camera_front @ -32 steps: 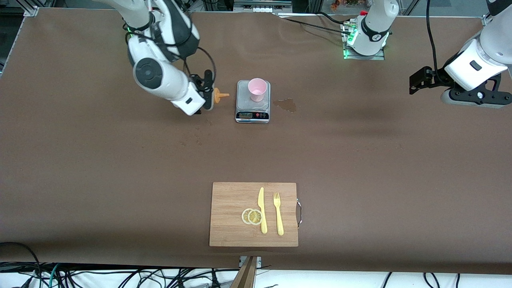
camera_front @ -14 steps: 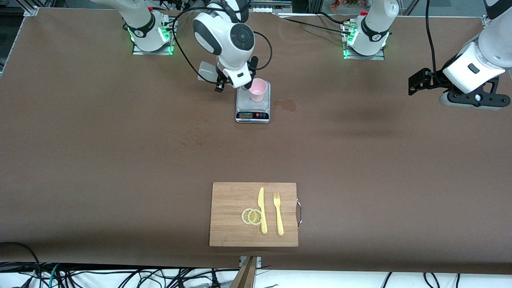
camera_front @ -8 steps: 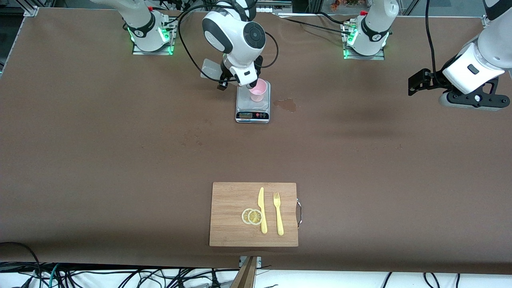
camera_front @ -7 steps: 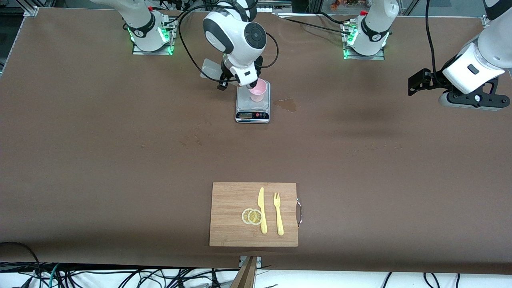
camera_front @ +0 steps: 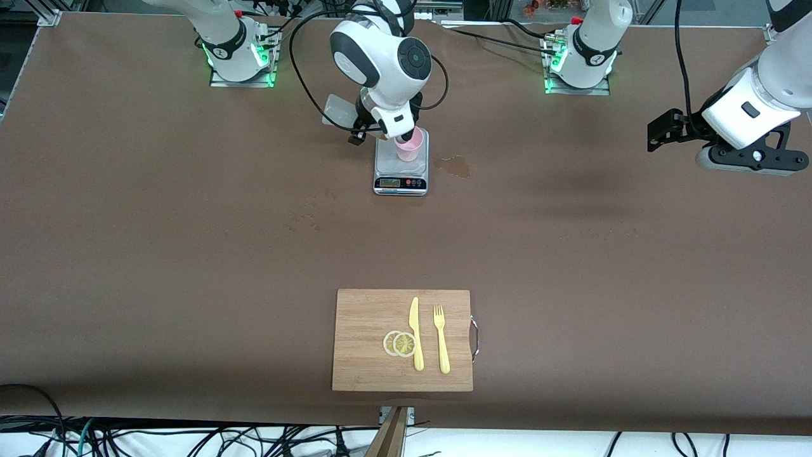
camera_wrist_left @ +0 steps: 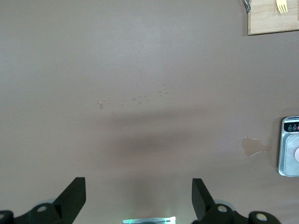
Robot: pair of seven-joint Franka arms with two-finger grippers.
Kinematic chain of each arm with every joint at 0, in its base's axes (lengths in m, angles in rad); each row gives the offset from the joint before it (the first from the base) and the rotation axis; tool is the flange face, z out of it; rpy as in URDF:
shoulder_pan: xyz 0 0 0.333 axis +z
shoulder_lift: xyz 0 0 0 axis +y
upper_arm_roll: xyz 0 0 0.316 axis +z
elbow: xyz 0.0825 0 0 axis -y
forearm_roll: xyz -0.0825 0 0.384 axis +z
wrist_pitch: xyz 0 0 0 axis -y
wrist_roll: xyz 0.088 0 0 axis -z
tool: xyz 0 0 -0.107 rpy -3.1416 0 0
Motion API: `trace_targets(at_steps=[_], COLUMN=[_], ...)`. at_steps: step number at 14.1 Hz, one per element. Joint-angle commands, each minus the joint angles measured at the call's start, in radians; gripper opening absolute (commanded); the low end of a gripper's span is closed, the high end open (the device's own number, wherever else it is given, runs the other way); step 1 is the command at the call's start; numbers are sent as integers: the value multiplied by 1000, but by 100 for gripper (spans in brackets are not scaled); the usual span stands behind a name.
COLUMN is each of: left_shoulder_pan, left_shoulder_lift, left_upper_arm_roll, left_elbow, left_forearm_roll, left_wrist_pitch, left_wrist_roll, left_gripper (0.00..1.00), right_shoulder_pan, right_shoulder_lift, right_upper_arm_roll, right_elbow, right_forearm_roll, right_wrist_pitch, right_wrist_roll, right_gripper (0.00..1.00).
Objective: Add sauce to pink cup with both arms
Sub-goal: 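Tilt the bottle nozzle into the pink cup and squeeze sauce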
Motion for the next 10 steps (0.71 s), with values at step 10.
trace_targets(at_steps=[10], left_shoulder_pan=[7], left_shoulder_lift=[14], left_upper_arm_roll=[-4], left_elbow=[36], left_forearm_roll=[-16], left_wrist_pitch=[-26], left_wrist_roll=[9], left_gripper=[100], right_shoulder_pan=[-304], right_shoulder_lift=[-314], right_upper_arm_roll=[7], right_elbow=[-43], right_forearm_roll=[304], right_wrist_pitch=[-45], right_wrist_roll=[-338], right_gripper=[10])
